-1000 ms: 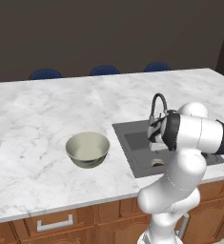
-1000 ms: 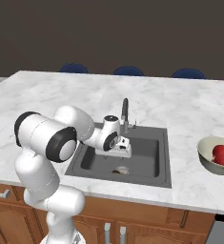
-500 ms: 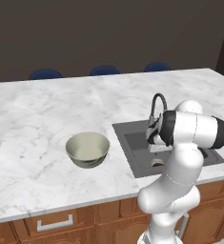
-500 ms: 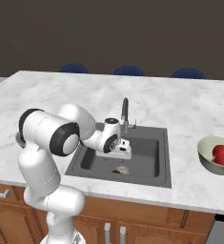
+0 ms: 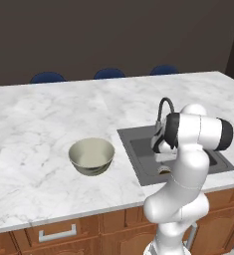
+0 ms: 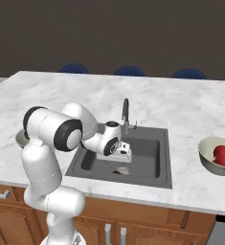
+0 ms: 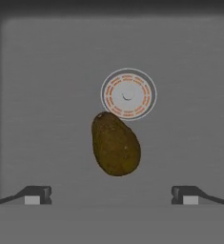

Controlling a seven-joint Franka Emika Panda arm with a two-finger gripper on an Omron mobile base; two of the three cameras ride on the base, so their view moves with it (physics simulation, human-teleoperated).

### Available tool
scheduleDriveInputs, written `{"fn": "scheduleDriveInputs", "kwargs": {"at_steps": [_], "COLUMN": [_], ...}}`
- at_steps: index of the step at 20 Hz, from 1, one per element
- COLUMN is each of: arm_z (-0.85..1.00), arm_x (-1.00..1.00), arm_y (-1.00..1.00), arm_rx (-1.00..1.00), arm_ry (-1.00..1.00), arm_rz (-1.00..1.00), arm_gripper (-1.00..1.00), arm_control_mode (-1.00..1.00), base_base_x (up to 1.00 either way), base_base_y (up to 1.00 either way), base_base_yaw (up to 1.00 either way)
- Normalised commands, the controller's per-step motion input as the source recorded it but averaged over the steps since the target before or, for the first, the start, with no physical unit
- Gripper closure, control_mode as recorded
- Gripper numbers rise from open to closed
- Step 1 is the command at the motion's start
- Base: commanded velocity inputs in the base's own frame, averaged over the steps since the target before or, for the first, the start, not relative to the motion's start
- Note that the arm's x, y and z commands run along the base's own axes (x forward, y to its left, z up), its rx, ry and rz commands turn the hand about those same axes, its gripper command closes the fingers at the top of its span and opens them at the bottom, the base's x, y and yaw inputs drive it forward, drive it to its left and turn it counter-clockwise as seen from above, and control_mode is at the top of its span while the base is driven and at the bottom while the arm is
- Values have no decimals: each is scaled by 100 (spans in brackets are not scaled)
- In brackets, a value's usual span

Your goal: Pick the onions from the cabinet and place them in one bowl. Pick the avocado from the sink and place it in the other bowl.

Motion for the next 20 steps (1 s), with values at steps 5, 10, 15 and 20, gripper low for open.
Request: {"fn": "scheduleDriveInputs", "kwargs": {"at_steps": [5, 10, 15, 20], "arm_z": [-20, -13, -21, -18], "arm_x": [13, 4, 2, 0], "arm_y": [0, 0, 0, 0], "arm_rx": [0, 0, 0, 0], "arm_ry": [1, 0, 0, 0], "arm_rz": [0, 0, 0, 0], "arm_gripper": [-100, -100, -100, -100], "arm_control_mode": [-100, -100, -100, -100], "base_base_x": [0, 0, 0, 0], "base_base_y": [0, 0, 0, 0], "base_base_yaw": [0, 0, 0, 0]}}
